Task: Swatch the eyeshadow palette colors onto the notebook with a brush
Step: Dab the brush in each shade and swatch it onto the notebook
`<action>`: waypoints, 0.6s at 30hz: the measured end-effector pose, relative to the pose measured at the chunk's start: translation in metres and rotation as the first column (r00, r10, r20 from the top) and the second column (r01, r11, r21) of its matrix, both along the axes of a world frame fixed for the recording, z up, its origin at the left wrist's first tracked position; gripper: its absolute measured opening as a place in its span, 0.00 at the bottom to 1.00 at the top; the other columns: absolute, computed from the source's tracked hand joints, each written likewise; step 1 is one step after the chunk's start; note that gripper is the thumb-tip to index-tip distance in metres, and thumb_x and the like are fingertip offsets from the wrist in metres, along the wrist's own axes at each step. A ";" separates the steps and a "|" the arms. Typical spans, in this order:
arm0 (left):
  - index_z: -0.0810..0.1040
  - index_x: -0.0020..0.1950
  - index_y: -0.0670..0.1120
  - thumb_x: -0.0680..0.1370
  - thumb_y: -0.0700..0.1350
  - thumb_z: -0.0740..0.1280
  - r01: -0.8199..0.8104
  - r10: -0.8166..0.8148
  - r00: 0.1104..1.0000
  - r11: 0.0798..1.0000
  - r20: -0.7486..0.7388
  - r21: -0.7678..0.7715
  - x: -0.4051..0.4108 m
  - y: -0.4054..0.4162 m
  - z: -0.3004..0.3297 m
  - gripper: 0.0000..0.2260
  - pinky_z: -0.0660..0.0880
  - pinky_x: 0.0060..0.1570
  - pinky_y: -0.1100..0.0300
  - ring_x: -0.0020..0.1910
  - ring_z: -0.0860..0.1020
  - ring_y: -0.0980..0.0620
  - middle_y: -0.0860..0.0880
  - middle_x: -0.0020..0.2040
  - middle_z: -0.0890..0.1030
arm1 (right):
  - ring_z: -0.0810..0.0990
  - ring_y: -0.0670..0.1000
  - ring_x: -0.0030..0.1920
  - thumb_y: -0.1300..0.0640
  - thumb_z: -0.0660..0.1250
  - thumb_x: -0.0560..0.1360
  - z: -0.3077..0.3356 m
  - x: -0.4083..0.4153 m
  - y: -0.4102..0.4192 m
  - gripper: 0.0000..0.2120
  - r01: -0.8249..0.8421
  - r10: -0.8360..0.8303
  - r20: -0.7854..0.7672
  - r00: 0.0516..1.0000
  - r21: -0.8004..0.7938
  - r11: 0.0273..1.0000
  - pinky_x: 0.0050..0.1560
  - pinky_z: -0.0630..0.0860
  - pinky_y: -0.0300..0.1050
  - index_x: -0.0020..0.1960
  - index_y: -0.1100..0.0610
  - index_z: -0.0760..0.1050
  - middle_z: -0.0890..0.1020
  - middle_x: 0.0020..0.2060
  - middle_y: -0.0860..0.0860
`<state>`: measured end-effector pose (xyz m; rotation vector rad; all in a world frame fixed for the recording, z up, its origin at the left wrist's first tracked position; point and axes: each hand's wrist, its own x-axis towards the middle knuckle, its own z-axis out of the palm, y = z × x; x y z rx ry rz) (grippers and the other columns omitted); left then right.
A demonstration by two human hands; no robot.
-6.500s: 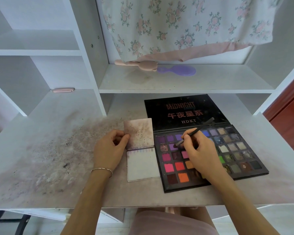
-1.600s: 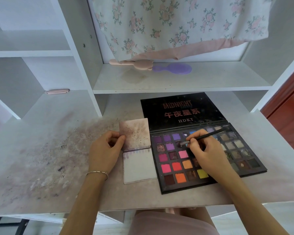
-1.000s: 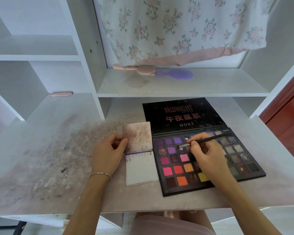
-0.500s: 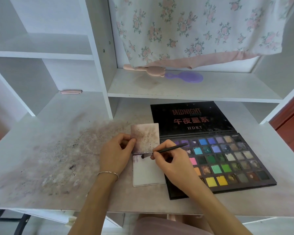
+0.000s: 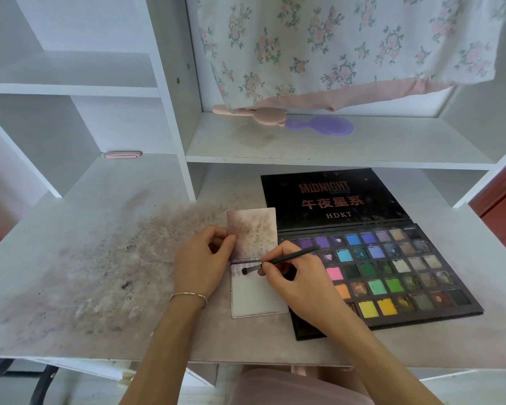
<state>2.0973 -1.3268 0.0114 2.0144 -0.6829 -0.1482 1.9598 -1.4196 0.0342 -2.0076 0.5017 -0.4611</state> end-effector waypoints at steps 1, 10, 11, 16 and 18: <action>0.76 0.40 0.54 0.74 0.45 0.68 0.000 0.000 1.000 1.000 -0.001 -0.002 0.000 0.000 0.000 0.05 0.72 0.39 0.66 0.37 0.76 0.61 0.60 0.35 0.77 | 0.78 0.43 0.41 0.59 0.65 0.73 0.000 0.000 0.000 0.06 -0.001 0.001 -0.004 1.000 0.000 1.000 0.42 0.76 0.35 0.41 0.48 0.73 0.81 0.37 0.46; 0.76 0.39 0.55 0.74 0.45 0.68 -0.006 0.006 1.000 1.000 0.000 -0.012 0.000 -0.001 0.000 0.06 0.72 0.38 0.66 0.37 0.76 0.60 0.58 0.35 0.78 | 0.78 0.43 0.41 0.59 0.64 0.74 0.000 0.001 -0.001 0.09 0.005 -0.005 -0.011 1.000 -0.010 1.000 0.42 0.76 0.35 0.40 0.45 0.71 0.81 0.38 0.46; 0.76 0.39 0.55 0.74 0.45 0.68 -0.006 0.006 1.000 1.000 0.001 -0.011 0.000 0.000 0.000 0.06 0.72 0.38 0.66 0.37 0.76 0.60 0.58 0.35 0.78 | 0.78 0.43 0.41 0.58 0.64 0.74 0.000 0.001 -0.001 0.09 0.001 -0.001 -0.015 1.000 -0.014 1.000 0.43 0.76 0.35 0.40 0.45 0.71 0.81 0.38 0.46; 0.76 0.39 0.54 0.74 0.45 0.68 -0.008 0.008 1.000 1.000 0.012 -0.007 0.000 -0.001 0.000 0.05 0.73 0.39 0.65 0.37 0.76 0.60 0.59 0.35 0.78 | 0.78 0.43 0.42 0.57 0.64 0.74 0.000 0.001 0.000 0.09 -0.007 0.006 -0.028 1.000 -0.028 1.000 0.44 0.76 0.36 0.41 0.44 0.71 0.81 0.39 0.45; 0.76 0.39 0.55 0.74 0.45 0.68 -0.009 0.009 1.000 1.000 0.011 -0.010 0.000 -0.001 0.000 0.06 0.72 0.38 0.65 0.37 0.76 0.60 0.59 0.35 0.78 | 0.77 0.41 0.41 0.58 0.64 0.74 0.000 0.001 0.000 0.09 -0.005 0.005 -0.021 1.000 -0.027 1.000 0.43 0.75 0.32 0.41 0.44 0.70 0.81 0.38 0.44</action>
